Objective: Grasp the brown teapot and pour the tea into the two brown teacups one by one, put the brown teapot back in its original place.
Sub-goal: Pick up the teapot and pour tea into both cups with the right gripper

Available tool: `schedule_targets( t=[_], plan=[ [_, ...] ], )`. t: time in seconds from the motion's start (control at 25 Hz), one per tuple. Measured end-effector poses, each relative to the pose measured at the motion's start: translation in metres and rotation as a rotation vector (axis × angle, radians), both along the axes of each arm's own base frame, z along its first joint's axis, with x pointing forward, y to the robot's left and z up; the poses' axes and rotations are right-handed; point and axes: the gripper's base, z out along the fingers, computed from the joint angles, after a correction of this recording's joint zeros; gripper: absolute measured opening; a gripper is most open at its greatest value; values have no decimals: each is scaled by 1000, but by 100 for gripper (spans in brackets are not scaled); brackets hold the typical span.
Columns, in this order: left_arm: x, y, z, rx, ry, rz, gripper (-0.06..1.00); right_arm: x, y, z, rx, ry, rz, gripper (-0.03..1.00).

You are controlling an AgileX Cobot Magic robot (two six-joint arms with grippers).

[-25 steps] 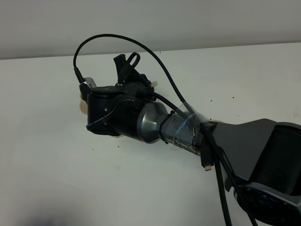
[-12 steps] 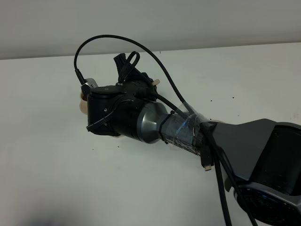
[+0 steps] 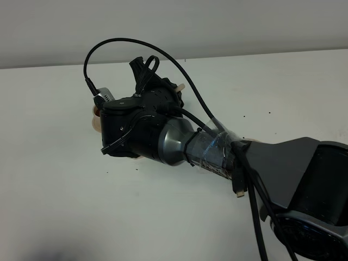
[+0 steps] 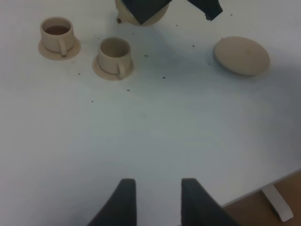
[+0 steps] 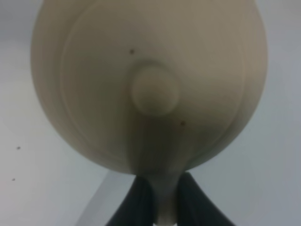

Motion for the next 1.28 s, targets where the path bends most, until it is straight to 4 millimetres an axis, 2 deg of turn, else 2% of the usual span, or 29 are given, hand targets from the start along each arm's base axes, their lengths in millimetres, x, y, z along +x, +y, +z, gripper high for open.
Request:
schedule_targets(
  t=[1.28],
  plan=[
    [0, 0, 0, -1, 0, 0, 26, 0, 0, 5, -69, -51, 21, 11]
  ],
)
